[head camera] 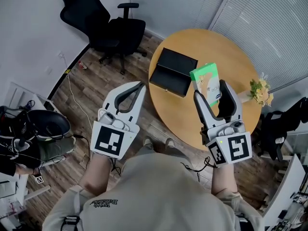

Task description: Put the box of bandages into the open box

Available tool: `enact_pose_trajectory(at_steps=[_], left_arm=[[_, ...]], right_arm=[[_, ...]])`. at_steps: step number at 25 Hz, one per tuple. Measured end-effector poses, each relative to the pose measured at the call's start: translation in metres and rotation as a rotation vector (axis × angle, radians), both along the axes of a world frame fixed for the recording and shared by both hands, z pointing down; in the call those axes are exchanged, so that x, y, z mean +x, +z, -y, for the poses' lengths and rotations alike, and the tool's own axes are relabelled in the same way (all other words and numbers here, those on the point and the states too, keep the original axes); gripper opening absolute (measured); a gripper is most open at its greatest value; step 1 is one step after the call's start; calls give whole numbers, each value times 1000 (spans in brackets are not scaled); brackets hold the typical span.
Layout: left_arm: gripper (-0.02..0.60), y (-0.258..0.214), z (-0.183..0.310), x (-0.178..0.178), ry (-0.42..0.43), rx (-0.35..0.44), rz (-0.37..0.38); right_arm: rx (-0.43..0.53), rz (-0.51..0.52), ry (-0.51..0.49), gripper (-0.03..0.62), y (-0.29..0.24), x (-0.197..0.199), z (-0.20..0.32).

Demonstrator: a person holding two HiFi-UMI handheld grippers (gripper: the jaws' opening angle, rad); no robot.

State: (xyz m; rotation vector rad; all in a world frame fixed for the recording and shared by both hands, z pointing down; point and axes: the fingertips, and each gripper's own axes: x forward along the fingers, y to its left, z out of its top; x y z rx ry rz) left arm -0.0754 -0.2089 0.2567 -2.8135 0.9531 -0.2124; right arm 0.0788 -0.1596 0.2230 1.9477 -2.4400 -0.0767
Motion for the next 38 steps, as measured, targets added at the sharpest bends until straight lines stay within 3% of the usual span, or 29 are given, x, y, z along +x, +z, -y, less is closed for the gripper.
enact_pose_trajectory(at_steps=[14,20,24,31,38], left_arm=[[23,4,15,28,-64,-18,28],[23,11,24,40,-81,-27,44],[23,18,31,50,-65,8,84],[23,25,44,61,-96,-43,22],[23,56,66,65,-83,-55,86]], right_arm=[[-54,-19,-129,333,15,20,39],[-120,-20,-198,333,31,28,57],[-155,-37,-225,333,44,33,72],[-223,-53,-298,333,71,31,100],[-292,-61,-338,333,112,24,129]])
